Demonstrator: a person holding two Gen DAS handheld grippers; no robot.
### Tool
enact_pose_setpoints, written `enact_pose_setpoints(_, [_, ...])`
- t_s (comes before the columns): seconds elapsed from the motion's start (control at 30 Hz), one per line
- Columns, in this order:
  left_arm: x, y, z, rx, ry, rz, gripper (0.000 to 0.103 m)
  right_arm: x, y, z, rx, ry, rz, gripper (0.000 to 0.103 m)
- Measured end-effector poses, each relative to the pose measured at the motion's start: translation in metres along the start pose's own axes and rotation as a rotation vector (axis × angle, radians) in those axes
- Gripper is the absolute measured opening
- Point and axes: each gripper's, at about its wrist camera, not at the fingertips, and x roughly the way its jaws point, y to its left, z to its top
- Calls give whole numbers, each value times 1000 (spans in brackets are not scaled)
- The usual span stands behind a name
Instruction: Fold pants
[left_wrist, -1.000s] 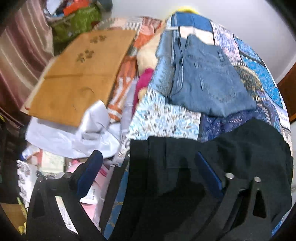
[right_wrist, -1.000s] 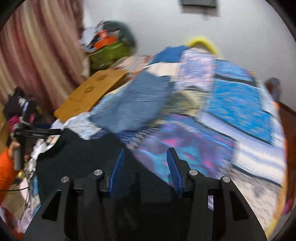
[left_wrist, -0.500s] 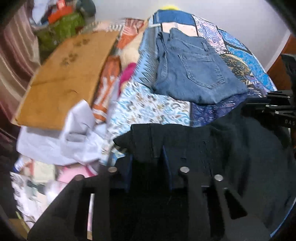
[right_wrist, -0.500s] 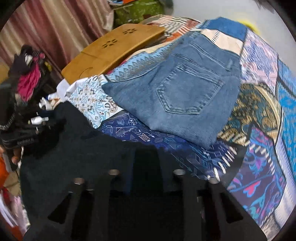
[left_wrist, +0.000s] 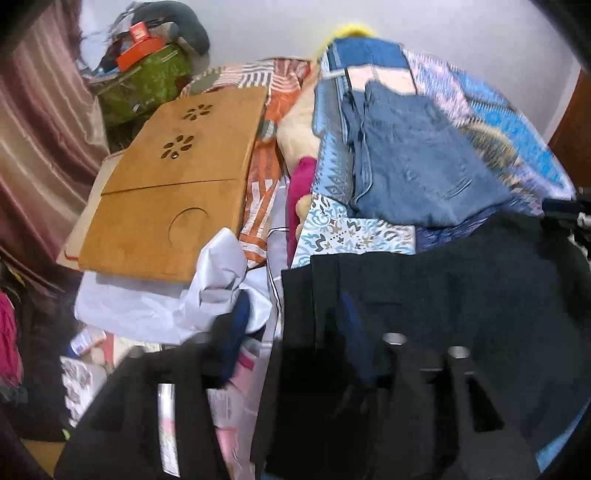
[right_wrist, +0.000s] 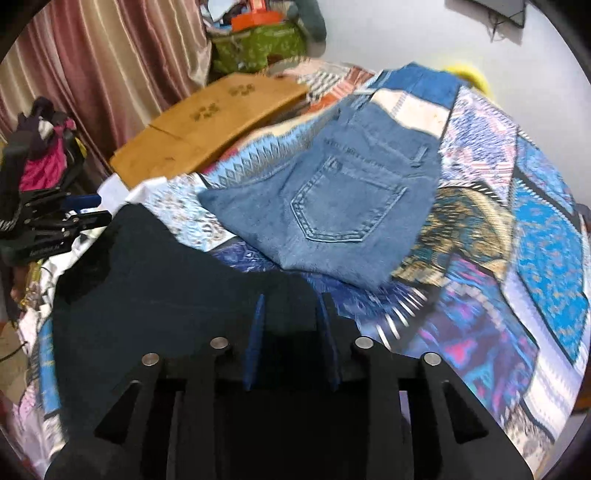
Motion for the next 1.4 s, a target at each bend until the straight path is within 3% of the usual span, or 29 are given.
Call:
enact_pose_setpoints(0.1, [-23,8,-18,-44,-9,-42,66,-34,4,-19,5,-53,5,40])
enact_pose_setpoints(0.3, [-24,5,-67,-53,91,-62,71,-94,17,-77,36,-106,21,40])
enact_pose_setpoints(0.47, [-7,9,-98,-166,170,-129,71,-102,38,-119,49,-94,40,45])
enact_pose_setpoints(0.5, [-4,8,-102,-178,184,-149,70,-100,44,-128,45,-87,46,45])
enact_pose_setpoints(0.57, [-3,4,-105,-177,188,-179,51,-95,51,-138,41,-81,49,45])
enact_pose_setpoints(0.6, [-4,2,-105,-176,186,-197,48,-90,56,-142,34,-75,51,45])
enact_pose_setpoints(0.73, [-16,-6,-105,-127,148,-147,35,-80,68,-151,0,-93,48,44])
enact_pose_setpoints(0.87, [-23,-7,-102,-97,121,-119,29,-66,81,-150,-82,-82,-16,17])
enact_pose_setpoints(0.97, [-27,-5,-98,-95,108,-108,28,-62,76,-142,-71,-93,-12,7])
enact_pose_setpoints(1.23, [-51,2,-91,-83,46,-64,27,-91,91,-146,-79,-152,43,5])
enact_pose_setpoints(1.4, [-31,0,-103,-71,124,-50,28,-75,97,-155,-49,-87,82,10])
